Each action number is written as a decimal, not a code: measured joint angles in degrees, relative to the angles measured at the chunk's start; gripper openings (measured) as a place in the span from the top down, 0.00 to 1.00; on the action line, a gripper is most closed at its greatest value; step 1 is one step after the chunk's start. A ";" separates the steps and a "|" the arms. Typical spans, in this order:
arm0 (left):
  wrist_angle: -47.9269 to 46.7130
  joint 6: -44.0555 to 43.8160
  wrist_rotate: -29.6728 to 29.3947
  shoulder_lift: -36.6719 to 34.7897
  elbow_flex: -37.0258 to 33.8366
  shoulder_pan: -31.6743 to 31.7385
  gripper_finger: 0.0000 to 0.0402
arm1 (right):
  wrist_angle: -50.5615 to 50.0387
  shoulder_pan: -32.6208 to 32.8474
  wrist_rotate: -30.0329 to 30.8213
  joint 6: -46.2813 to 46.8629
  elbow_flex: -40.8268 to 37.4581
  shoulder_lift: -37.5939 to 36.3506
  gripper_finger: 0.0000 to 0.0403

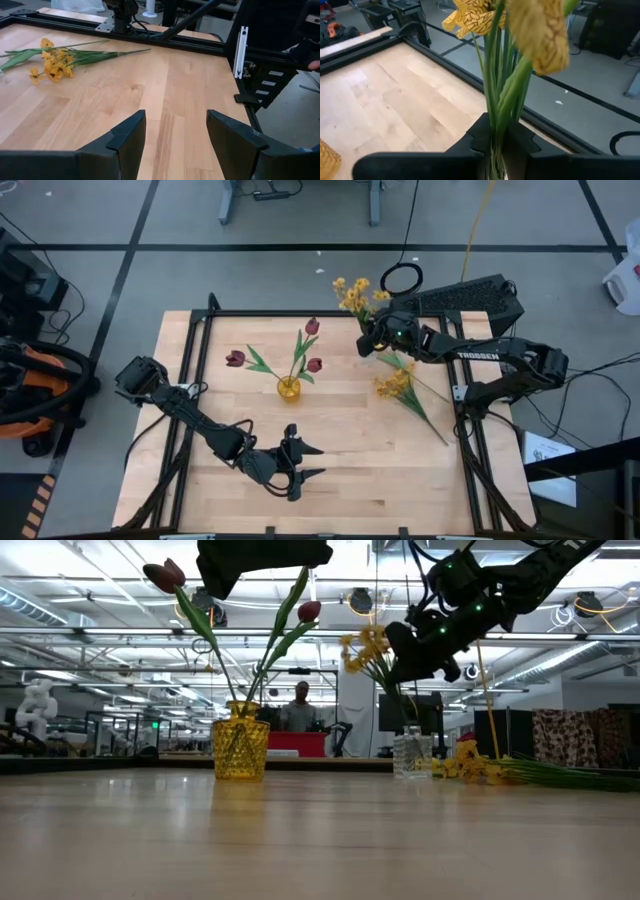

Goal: Sort flowers into vase by color
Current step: Put the yellow flowers into the transparent vase

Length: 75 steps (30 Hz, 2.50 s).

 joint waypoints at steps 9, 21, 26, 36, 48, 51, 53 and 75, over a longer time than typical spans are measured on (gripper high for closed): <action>0.00 0.00 0.00 0.00 0.00 0.00 0.47 | -4.36 0.00 0.01 1.59 0.00 0.00 0.92; -0.02 0.05 0.02 0.00 0.00 0.00 0.47 | -7.72 0.00 0.00 4.39 0.00 -0.04 0.80; -0.02 0.06 0.02 0.00 0.00 0.00 0.47 | -8.45 0.00 0.00 4.46 0.02 -0.16 0.69; -1.13 0.02 0.02 0.00 0.00 0.02 0.47 | -16.36 0.00 -0.10 6.00 0.02 -5.70 0.52; -1.23 -0.26 0.02 0.00 -0.02 0.28 0.47 | -36.18 5.62 -0.39 9.77 0.02 -17.20 0.46; -1.09 -0.31 0.02 0.00 -0.02 0.28 0.47 | -41.18 9.38 -0.33 13.62 0.02 -19.17 0.46; -1.00 -0.37 0.02 -0.02 -0.02 0.28 0.47 | -44.08 12.41 -0.26 16.67 0.03 -19.95 0.46; -0.81 -0.39 0.03 -0.02 -0.02 0.28 0.47 | -70.94 39.36 2.82 47.84 0.04 -17.25 0.46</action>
